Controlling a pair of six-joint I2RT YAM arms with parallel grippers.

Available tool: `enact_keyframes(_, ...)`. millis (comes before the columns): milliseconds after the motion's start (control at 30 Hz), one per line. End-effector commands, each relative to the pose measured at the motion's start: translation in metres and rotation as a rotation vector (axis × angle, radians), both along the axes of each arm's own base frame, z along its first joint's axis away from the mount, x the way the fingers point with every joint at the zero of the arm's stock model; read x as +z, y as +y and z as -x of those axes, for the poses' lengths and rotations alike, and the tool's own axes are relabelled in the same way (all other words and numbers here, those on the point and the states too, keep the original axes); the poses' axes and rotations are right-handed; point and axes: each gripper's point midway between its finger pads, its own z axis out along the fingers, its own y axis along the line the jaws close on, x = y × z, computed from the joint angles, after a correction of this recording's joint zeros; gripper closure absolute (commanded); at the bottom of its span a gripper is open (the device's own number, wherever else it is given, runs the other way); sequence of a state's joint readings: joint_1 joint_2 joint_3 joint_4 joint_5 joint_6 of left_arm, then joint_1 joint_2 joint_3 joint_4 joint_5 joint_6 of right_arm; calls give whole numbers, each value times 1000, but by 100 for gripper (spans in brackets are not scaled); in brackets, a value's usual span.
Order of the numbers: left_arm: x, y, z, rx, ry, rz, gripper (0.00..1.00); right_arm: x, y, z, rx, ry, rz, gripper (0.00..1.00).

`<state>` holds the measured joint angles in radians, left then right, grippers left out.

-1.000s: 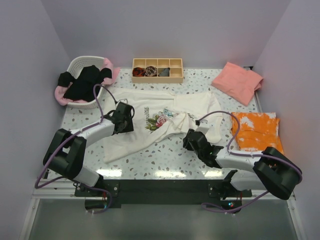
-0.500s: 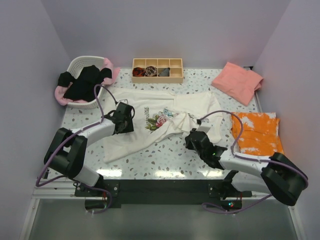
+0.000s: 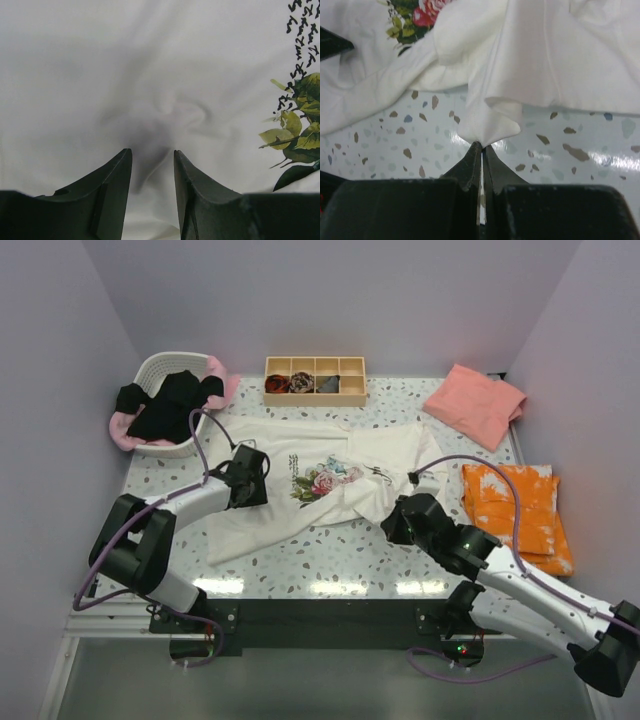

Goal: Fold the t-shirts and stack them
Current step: Flatten out the tshirt

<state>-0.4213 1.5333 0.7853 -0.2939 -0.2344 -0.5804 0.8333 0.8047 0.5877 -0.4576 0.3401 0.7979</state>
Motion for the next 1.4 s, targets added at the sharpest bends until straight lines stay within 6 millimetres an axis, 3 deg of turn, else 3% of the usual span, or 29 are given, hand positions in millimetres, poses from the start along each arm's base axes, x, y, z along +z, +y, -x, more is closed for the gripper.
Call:
enact_keyframes(0,17,-6,-16,-21,-58,6,56,-15,-10,54,57,237,-4,100)
enact_keyframes(233,27,-1,-13,-11,-78,-5,56,-7,-30,109,114,362,-82,100)
enact_keyframes(267,29,-1,-13,-10,-81,-5,56,1,-32,112,120,357,-97,100)
enact_keyframes(400,35,0,-11,-9,-93,-1,56,14,-31,139,221,420,-131,100)
enact_keyframes(467,37,0,-12,-11,-95,1,56,12,-31,163,304,525,-117,100)
enact_keyframes(600,39,0,-12,-13,-97,1,56,20,-40,182,374,532,-141,100)
enact_keyframes(733,44,-2,-15,-14,-103,4,56,8,-52,205,427,632,-87,100)
enact_keyframes(800,45,-2,-15,-14,-103,4,56,4,-58,203,404,632,-53,100)
enact_keyframes(867,46,-1,-15,-12,-105,0,56,11,-56,199,403,611,-54,90)
enact_keyframes(900,48,0,-14,-9,-107,-2,56,12,-59,194,378,589,-35,75)
enact_keyframes(933,47,1,-14,-8,-106,-6,56,13,-62,190,357,585,-12,45)
enact_keyframes(1000,49,5,-14,3,-109,-20,56,22,-68,170,289,504,36,39)
enact_keyframes(1033,49,6,-14,8,-111,-24,56,26,-74,164,256,480,64,29)
enact_keyframes(1200,49,11,-16,38,-121,-49,57,60,-59,108,176,255,63,26)
enact_keyframes(1233,48,14,-16,51,-123,-59,56,65,-59,88,120,177,77,25)
enact_keyframes(1300,45,21,-20,84,-127,-97,56,49,-59,68,62,160,149,25)
enact_keyframes(1333,44,24,-21,95,-128,-109,56,51,-54,48,31,87,160,25)
enact_keyframes(1367,38,28,-21,111,-118,-134,56,35,-55,39,10,85,207,25)
